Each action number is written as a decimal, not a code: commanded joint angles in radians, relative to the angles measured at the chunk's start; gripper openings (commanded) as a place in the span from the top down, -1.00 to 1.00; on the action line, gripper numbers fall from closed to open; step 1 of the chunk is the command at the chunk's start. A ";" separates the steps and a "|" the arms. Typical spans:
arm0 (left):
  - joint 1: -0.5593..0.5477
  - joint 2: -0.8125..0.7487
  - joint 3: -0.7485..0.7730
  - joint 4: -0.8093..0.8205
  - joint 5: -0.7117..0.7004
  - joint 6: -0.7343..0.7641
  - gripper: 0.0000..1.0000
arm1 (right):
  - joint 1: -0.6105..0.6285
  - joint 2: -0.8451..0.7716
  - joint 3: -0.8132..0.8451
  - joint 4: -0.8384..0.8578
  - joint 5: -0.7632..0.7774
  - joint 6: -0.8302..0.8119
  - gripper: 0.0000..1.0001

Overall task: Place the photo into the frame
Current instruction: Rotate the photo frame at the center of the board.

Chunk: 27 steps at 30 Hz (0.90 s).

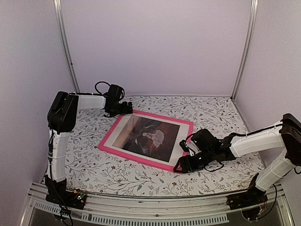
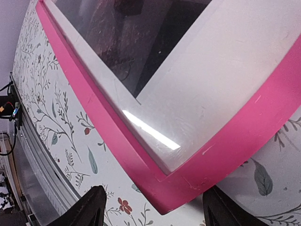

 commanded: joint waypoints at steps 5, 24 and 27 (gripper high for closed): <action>0.005 -0.178 -0.119 -0.078 -0.361 0.113 -0.99 | -0.010 0.054 0.183 -0.255 0.240 -0.131 -0.53; -0.149 -0.826 -0.900 -0.009 -0.058 -0.133 -0.99 | -0.374 0.456 0.766 -0.340 0.317 -0.466 -0.71; -0.201 -0.878 -0.976 -0.009 -0.037 -0.210 -0.99 | -0.428 0.559 0.885 -0.371 0.242 -0.497 -0.71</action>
